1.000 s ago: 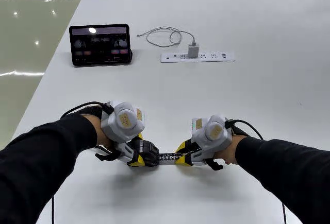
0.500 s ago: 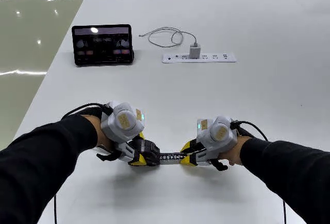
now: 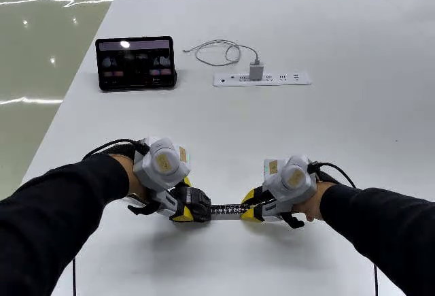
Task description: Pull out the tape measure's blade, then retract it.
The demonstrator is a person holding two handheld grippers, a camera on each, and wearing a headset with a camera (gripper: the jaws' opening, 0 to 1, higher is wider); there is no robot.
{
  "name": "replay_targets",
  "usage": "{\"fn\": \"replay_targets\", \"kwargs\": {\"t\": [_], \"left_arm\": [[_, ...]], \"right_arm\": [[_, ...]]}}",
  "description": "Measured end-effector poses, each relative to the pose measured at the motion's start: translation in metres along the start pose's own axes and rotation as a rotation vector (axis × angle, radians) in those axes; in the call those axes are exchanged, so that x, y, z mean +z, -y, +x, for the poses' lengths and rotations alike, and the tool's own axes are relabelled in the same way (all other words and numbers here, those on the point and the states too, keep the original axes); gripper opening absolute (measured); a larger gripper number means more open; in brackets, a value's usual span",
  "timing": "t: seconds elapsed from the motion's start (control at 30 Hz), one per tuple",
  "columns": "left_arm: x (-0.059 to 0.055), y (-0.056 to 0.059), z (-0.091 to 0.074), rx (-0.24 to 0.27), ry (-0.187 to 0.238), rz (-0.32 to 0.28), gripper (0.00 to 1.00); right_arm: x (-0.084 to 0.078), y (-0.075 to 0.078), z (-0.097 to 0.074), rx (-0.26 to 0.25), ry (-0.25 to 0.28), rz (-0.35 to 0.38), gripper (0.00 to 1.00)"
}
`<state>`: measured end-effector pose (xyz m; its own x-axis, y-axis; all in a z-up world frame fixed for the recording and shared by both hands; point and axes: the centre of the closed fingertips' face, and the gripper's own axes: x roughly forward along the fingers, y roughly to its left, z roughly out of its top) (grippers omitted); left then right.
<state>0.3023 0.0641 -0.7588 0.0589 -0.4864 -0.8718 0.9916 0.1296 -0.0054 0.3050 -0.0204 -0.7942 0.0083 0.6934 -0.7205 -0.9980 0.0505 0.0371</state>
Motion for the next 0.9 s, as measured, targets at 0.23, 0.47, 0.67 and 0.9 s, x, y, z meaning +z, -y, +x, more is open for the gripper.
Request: {"fn": "replay_targets", "kwargs": {"t": [0.23,0.47,0.67,0.9], "left_arm": [[0.000,0.000,0.000,0.001,0.004,-0.002,0.32],[0.000,-0.001,0.000,0.001,0.008,-0.002,0.32],[0.000,-0.001,0.000,-0.001,0.010,-0.002,0.32],[0.000,0.000,0.001,-0.002,0.012,-0.002,0.32]], "right_arm": [[-0.004,0.002,-0.004,-0.008,-0.004,0.010,0.10],[-0.007,0.003,-0.007,-0.006,-0.007,0.021,0.10],[-0.010,0.003,-0.011,-0.002,-0.010,0.037,0.10],[-0.014,0.003,-0.014,-0.005,-0.015,0.043,0.10]]}}
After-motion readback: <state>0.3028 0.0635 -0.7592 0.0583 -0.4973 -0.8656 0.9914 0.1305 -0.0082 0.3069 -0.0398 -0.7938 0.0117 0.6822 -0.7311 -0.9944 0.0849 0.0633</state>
